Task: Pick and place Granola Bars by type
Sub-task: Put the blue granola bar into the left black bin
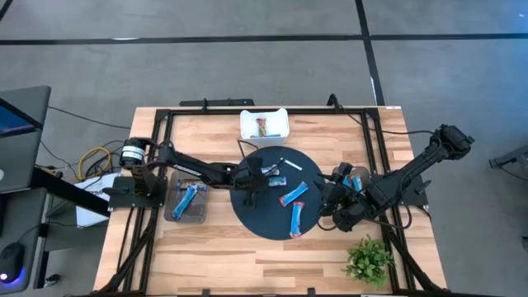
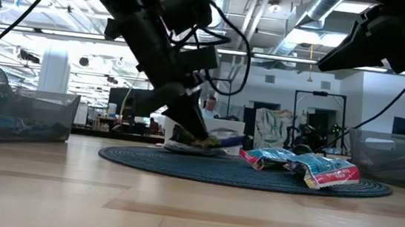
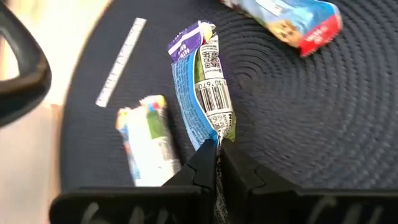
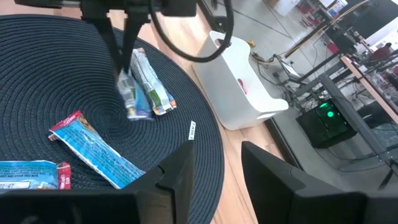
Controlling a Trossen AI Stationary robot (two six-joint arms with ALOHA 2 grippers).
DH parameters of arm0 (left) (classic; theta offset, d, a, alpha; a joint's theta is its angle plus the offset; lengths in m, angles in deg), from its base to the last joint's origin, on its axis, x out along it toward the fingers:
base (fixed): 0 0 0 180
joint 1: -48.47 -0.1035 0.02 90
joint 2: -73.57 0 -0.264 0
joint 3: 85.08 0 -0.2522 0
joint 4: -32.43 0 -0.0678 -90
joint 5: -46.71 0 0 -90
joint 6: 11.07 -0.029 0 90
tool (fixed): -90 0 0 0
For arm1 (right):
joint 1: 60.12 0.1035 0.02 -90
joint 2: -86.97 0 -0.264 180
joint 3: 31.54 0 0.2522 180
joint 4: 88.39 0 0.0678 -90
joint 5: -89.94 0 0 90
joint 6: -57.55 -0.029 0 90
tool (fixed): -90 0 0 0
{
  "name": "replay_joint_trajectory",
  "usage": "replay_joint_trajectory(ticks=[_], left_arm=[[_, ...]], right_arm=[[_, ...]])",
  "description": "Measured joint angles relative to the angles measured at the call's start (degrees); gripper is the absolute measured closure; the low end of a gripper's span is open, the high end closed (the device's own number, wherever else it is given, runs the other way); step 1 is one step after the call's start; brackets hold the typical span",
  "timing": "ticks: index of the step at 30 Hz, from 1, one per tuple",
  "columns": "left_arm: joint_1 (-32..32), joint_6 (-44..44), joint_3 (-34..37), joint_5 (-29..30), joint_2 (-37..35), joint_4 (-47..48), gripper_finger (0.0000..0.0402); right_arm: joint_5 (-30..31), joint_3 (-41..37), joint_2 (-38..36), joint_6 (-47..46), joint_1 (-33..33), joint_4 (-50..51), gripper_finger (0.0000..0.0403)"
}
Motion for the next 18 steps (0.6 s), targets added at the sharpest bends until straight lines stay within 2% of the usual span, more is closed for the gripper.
replay_joint_trajectory(ticks=[4, 8, 13, 18], left_arm=[[1.4, -0.3, -0.9, 7.5, -0.5, 1.2, 0.0399], [3.0, 2.9, -2.5, 17.4, -3.2, 9.3, 0.0399], [5.3, 16.0, -4.7, 25.7, -9.1, 26.2, 0.0399], [8.4, 35.2, -4.9, 26.2, -14.9, 45.5, 0.0399]], right_arm=[[0.0, 0.0, 0.0, 0.1, 0.0, 0.1, 0.0276], [0.0, 0.0, 0.0, 1.4, -0.1, 0.0, 0.0276], [0.0, 0.0, 0.0, 2.1, -1.9, 0.1, 0.0276], [-0.2, 0.0, 0.0, 2.4, -5.4, 0.0, 0.0276]])
